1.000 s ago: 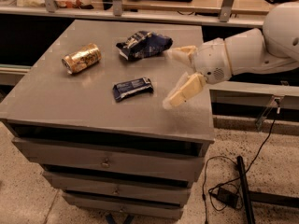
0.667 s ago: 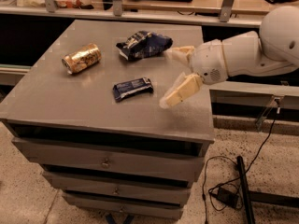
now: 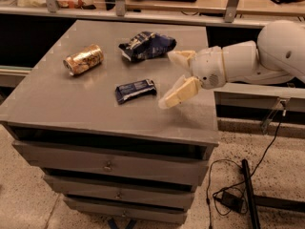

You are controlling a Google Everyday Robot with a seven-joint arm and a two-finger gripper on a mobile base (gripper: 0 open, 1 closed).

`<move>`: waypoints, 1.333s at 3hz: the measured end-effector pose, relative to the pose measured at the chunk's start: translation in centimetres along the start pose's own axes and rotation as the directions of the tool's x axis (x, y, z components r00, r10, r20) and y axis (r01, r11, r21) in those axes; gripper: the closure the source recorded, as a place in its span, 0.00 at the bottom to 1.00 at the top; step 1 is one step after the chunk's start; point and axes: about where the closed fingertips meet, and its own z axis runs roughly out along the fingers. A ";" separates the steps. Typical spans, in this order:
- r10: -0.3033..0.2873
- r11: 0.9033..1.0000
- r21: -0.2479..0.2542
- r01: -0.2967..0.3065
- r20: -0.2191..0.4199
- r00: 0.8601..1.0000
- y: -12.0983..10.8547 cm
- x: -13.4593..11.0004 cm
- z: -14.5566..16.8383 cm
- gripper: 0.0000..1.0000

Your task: Move rxbar blueberry near blue chip bag

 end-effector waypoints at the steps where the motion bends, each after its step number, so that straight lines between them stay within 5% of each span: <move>1: -0.016 1.000 0.024 0.017 -0.030 0.999 -1.8 0.7 1.3 0.00; 3: -0.048 0.998 0.031 0.049 -0.058 0.997 -3.7 2.8 3.2 0.00; 4: -0.010 1.000 0.018 0.011 -0.077 0.997 -4.3 4.9 4.5 0.00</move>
Offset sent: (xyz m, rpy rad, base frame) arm 0.0491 0.0053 -0.0300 -0.0799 -0.0832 -0.0258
